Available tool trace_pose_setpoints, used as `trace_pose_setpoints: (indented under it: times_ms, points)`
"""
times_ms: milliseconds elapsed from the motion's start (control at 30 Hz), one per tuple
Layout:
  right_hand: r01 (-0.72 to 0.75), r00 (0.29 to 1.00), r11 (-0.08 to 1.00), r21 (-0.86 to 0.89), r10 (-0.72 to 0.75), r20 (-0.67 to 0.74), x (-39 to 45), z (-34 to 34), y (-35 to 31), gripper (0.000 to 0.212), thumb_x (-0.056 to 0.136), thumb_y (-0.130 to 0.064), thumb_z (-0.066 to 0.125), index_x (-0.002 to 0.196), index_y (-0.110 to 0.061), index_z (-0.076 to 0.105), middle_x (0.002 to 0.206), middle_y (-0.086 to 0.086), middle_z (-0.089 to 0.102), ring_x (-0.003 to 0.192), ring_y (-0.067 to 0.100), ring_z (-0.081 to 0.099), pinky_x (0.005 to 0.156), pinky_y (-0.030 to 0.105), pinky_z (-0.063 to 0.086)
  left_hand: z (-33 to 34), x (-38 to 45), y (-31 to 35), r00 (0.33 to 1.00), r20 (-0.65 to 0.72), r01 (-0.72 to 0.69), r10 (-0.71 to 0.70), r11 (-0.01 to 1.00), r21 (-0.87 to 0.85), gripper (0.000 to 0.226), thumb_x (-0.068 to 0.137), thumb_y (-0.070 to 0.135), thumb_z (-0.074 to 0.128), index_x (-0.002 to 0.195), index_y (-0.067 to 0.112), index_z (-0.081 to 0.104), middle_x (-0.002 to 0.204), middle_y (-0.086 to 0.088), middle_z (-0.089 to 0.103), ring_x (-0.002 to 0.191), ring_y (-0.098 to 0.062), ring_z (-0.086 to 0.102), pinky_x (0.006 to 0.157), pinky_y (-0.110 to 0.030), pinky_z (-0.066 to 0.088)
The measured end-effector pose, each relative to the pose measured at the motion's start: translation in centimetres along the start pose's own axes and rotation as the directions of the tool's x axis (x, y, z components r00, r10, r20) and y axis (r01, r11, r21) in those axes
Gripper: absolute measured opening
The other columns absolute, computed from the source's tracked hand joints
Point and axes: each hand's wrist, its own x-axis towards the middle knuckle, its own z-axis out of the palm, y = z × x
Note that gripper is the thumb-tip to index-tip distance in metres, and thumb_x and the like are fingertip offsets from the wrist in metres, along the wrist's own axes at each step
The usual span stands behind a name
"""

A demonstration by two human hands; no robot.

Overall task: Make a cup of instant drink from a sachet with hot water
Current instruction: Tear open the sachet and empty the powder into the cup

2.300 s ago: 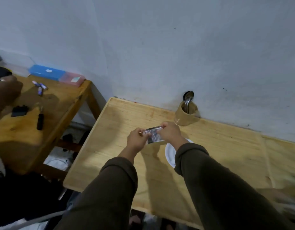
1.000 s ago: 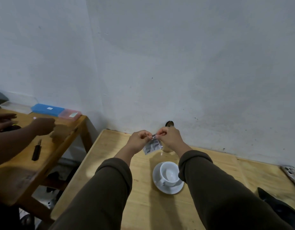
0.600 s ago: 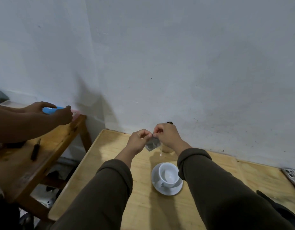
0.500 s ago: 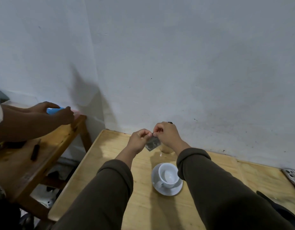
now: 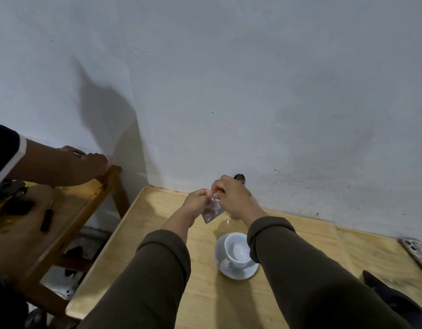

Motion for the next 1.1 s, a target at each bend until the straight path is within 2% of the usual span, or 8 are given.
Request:
trace_pose_setpoints:
  times_ms: [267,433,533,600,700,800,967,1100]
  points:
    - [-0.013,0.996,0.999,0.046,0.009,0.086,-0.8,-0.2,0.5,0.007,0.084,-0.011,0.065,0.088,-0.007,0.070,0.095,0.000,0.046,0.087,0.012,0.045,0.070,0.019,0.032,0.2,0.0,0.2,0.986,-0.127,0.089,-0.105,0.988,-0.126,0.038,0.090,0.003,0.033,0.060,0.018,0.052,0.068,-0.004,0.054,0.060,-0.017,0.050,0.049,-0.022,0.041]
    - [-0.057,0.993,0.993,0.108,0.045,0.110,-2.1,-0.2,1.8,0.003,0.081,-0.007,0.069,0.080,-0.005,0.069,0.094,0.000,0.048,0.087,0.013,0.048,0.082,0.023,0.038,1.4,-0.5,-0.2,0.991,-0.089,0.089,-0.100,0.988,-0.124,0.042,0.093,0.004,0.028,0.057,0.011,0.050,0.051,-0.010,0.054,0.045,-0.022,0.046,0.040,-0.019,0.035]
    - [-0.055,0.995,0.995,0.089,0.047,0.090,-3.1,0.0,2.6,0.010,0.080,-0.004,0.067,0.073,-0.010,0.063,0.094,-0.002,0.048,0.086,0.011,0.045,0.081,0.021,0.036,2.6,-0.9,-0.9,0.992,-0.067,0.096,-0.105,0.988,-0.123,0.046,0.094,0.003,0.029,0.054,0.009,0.050,0.034,-0.005,0.054,0.029,-0.017,0.048,0.034,-0.014,0.034]
    - [-0.037,0.998,0.997,0.074,0.032,0.063,-3.8,0.2,3.3,0.011,0.079,-0.001,0.063,0.072,-0.010,0.061,0.096,0.002,0.053,0.087,0.011,0.045,0.080,0.022,0.037,3.3,-1.2,-1.4,0.993,-0.051,0.102,-0.110,0.985,-0.138,0.045,0.098,0.006,0.031,0.058,0.008,0.051,0.034,-0.003,0.055,0.029,-0.013,0.051,0.033,-0.012,0.037]
    - [-0.018,0.998,1.000,0.025,0.016,0.055,-4.8,0.2,3.8,0.009,0.082,-0.002,0.057,0.077,-0.009,0.060,0.096,0.004,0.057,0.083,0.013,0.048,0.075,0.022,0.039,4.3,-1.5,-1.8,0.988,-0.045,0.138,-0.147,0.979,-0.152,0.038,0.100,0.012,0.037,0.066,0.013,0.053,0.056,-0.007,0.057,0.053,-0.018,0.052,0.044,-0.020,0.045]
    - [-0.071,0.992,0.997,0.028,0.068,0.102,-5.7,0.2,4.1,0.015,0.086,-0.006,0.054,0.079,-0.018,0.051,0.074,-0.003,0.050,0.062,0.011,0.045,0.058,0.020,0.036,5.0,-1.4,-2.7,0.989,-0.020,0.147,-0.149,0.984,-0.099,0.037,0.100,0.015,0.039,0.066,0.012,0.053,0.051,-0.012,0.056,0.040,-0.018,0.054,0.039,-0.021,0.044]
    - [-0.123,0.980,0.992,0.008,0.121,0.159,-7.9,1.4,6.1,0.027,0.078,-0.002,0.057,0.090,-0.025,0.051,0.083,0.001,0.053,0.073,0.017,0.050,0.062,0.020,0.039,6.2,-1.0,-4.8,0.984,0.011,0.175,-0.175,0.984,0.039,0.028,0.095,0.016,0.052,0.067,0.012,0.056,0.069,-0.013,0.056,0.064,-0.024,0.053,0.066,-0.034,0.050]
    - [-0.167,0.974,0.986,0.003,0.165,0.156,-9.5,2.8,7.7,0.035,0.075,-0.004,0.062,0.108,-0.014,0.057,0.091,-0.002,0.048,0.080,0.016,0.046,0.068,0.024,0.038,6.8,0.1,-7.0,0.975,0.017,0.219,-0.223,0.967,0.131,0.026,0.087,0.017,0.063,0.062,0.011,0.061,0.069,-0.015,0.059,0.075,-0.028,0.057,0.084,-0.051,0.055]
